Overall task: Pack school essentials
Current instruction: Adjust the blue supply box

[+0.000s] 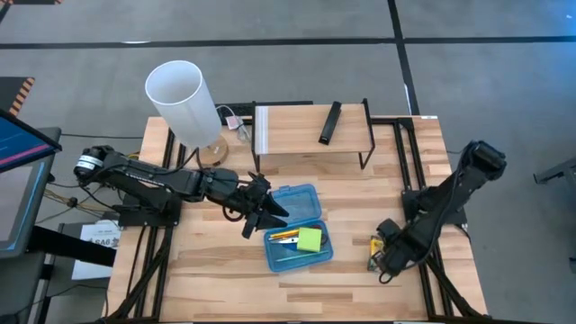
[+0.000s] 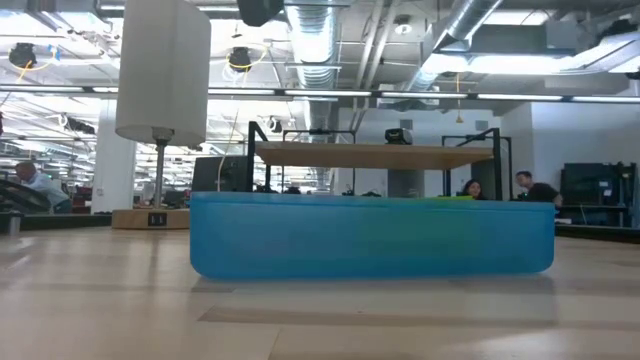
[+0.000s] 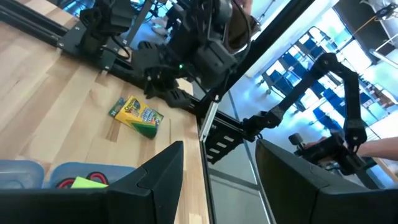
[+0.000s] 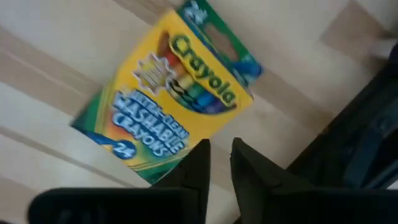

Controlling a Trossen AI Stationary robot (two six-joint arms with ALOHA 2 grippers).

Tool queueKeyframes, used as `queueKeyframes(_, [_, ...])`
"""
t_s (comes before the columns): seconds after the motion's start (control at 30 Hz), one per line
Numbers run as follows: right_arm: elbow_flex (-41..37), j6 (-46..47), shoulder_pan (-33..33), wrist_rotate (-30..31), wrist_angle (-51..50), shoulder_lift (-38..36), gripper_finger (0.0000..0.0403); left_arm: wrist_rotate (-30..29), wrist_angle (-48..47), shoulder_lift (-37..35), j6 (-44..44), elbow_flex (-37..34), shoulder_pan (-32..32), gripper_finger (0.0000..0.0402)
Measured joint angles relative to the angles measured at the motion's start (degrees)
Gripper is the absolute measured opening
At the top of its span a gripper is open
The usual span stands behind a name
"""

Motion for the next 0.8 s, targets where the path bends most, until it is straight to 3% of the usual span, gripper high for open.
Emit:
queueKeyframes(0.27, [0.01,-0.75,2.68,-4.09,7.41,7.22,0.0008,-0.02,-0.02,-0.02,-0.08,0.00,0.02,0.0187])
queueKeyframes(0.5, [0.21,-4.38,2.02,-4.53,19.64,14.68,0.0027,-0.11,-2.39,-0.02,0.58,0.00,0.00,0.0187])
queueKeyframes(0.8, [1.52,-8.47,-0.93,-3.50,21.13,16.35,0.0022,-1.60,-3.48,1.10,0.60,-0.03,0.06,0.0187])
